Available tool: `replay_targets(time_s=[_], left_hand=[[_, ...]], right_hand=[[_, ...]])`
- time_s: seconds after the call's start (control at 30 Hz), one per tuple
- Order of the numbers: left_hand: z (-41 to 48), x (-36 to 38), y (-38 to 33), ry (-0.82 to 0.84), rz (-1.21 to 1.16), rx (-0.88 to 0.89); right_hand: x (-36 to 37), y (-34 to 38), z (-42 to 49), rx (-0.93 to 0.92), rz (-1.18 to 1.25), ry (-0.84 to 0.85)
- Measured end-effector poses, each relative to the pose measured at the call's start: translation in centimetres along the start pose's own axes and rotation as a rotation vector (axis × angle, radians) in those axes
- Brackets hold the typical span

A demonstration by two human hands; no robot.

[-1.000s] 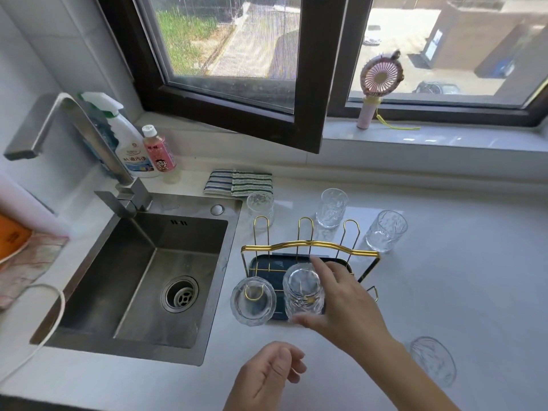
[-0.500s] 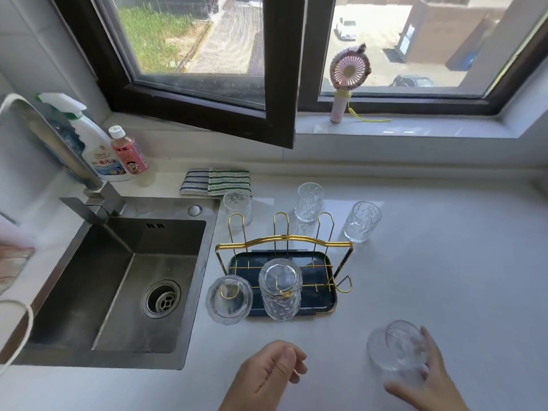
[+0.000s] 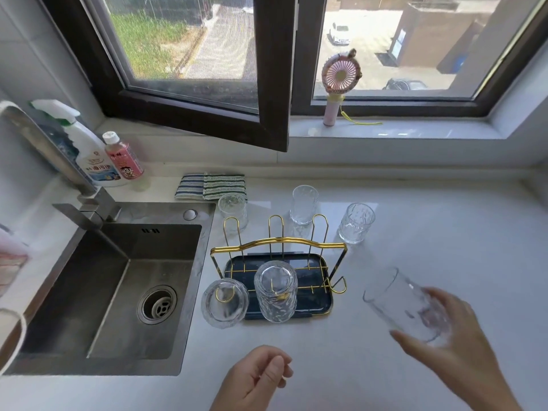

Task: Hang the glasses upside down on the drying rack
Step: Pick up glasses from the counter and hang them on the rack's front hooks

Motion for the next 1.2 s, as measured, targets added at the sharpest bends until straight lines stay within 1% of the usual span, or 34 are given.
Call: replay_targets(time_s=[0.1, 0.2, 0.27, 0.37, 0.53, 0.7, 0.77, 0.83, 0.87, 0.9, 0.97, 1.0, 1.03, 1.07, 1.1, 1.17, 1.2], left_hand=[[0.0, 0.3, -0.1, 0.013, 0.001, 0.001], [0.1, 0.4, -0.4, 0.016, 0.000, 0.015], [0.1, 0.3, -0.4, 0.008, 0.006, 0.015], [0.0, 0.1, -0.5, -0.003, 0.020, 0.006], [0.2, -0.8, -0.8, -0.047, 0.040, -0.009], [0.8, -1.3, -0.9, -0.057, 0.043, -0.017], [1.2, -1.3, -0.9, -0.054, 0.021, -0.032], [1.6, -1.3, -0.9, -0.053, -0.006, -0.045], [1.9, -1.3, -1.0, -0.051, -0.013, -0.045], [2.1, -1.3, -1.2, -0.049, -0.017, -0.038], [2.5, -1.4, -1.8, -0.052, -0.025, -0.017], [2.7, -1.5, -2.1, -0.056, -0.030, -0.006], [2.8, -1.6, -2.5, -0.059, -0.036, 0.006], [3.0, -1.7, -2.9, -0.061, -0.044, 0.017], [3.1, -1.8, -3.3, -0.059, -0.053, 0.029], [3.5, -2.0, -4.1, -0.059, -0.071, 0.047], [3.6, -2.1, -4.6, -0.060, -0.079, 0.057]], right_hand=[[-1.4, 3.0, 0.8, -0.049, 0.037, 0.023], [-0.8, 5.7, 1.3, -0.180, -0.058, 0.030], [0.9, 6.7, 1.7, -0.216, -0.113, 0.061], [3.9, 7.0, 2.4, -0.207, -0.188, 0.117], [7.5, 6.7, 3.1, -0.227, -0.334, 0.155], [8.2, 6.4, 3.7, -0.218, -0.368, 0.192], [8.1, 6.4, 3.8, -0.215, -0.361, 0.253], [7.7, 6.4, 4.2, -0.176, -0.249, 0.326], [7.2, 6.4, 4.7, -0.151, -0.158, 0.318], [6.6, 6.2, 5.5, -0.119, -0.064, 0.266], [5.0, 4.9, 8.3, -0.031, 0.079, 0.080], [4.4, 3.9, 10.2, 0.021, 0.122, 0.002], [4.3, 2.7, 12.2, 0.079, 0.143, -0.042], [4.5, 1.3, 14.3, 0.139, 0.134, -0.047], [5.2, 0.0, 16.2, 0.200, 0.086, -0.016], [7.5, -2.7, 19.2, 0.314, -0.039, 0.111], [8.7, -3.7, 20.2, 0.350, -0.060, 0.159]])
Point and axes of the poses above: each hand's wrist, its own z-axis towards the middle knuckle, its own x-axis out of the palm, y = z × x, the point moved 4 cm from there along z, towards the middle knuckle, and after that the axes turned 4 degrees about x, right-handed, at the moved point
